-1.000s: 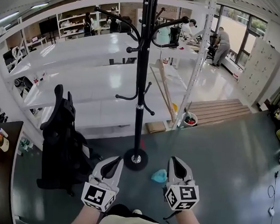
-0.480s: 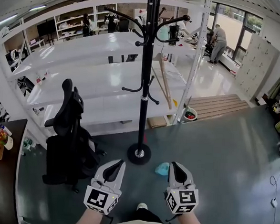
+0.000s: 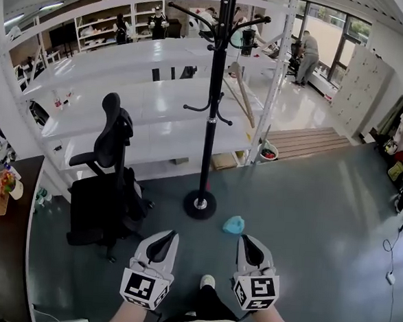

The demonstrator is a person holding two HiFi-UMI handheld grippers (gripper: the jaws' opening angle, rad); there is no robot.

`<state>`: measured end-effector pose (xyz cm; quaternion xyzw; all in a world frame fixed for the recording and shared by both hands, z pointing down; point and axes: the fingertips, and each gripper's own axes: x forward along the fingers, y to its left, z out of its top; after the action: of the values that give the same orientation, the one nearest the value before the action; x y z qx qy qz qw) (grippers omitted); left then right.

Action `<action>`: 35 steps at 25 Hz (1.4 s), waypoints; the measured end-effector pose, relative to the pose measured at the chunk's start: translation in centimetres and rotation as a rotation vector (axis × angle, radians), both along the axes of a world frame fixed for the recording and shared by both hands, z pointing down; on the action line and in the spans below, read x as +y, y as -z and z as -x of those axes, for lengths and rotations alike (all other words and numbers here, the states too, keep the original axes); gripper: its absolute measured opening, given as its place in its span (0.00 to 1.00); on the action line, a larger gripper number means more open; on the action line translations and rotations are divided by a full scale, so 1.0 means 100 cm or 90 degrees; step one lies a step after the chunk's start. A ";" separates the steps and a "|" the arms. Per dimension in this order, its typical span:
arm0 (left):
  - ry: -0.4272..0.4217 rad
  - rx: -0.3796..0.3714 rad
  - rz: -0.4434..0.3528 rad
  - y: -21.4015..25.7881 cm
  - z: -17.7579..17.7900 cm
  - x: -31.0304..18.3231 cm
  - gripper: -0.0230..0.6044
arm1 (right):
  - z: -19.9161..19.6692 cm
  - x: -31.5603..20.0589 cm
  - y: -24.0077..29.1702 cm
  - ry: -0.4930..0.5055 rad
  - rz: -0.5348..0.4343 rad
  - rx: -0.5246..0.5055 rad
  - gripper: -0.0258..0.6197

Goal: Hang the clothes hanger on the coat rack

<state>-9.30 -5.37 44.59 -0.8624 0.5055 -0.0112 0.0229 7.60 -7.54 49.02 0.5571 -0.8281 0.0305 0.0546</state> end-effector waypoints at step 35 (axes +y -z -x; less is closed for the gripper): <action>0.042 0.004 -0.030 0.022 -0.011 0.101 0.04 | -0.004 0.098 0.013 0.030 -0.006 0.011 0.08</action>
<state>-8.16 4.70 42.38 -0.8447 0.5336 0.0029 0.0409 7.96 2.23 47.72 0.5382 -0.8404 0.0205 0.0599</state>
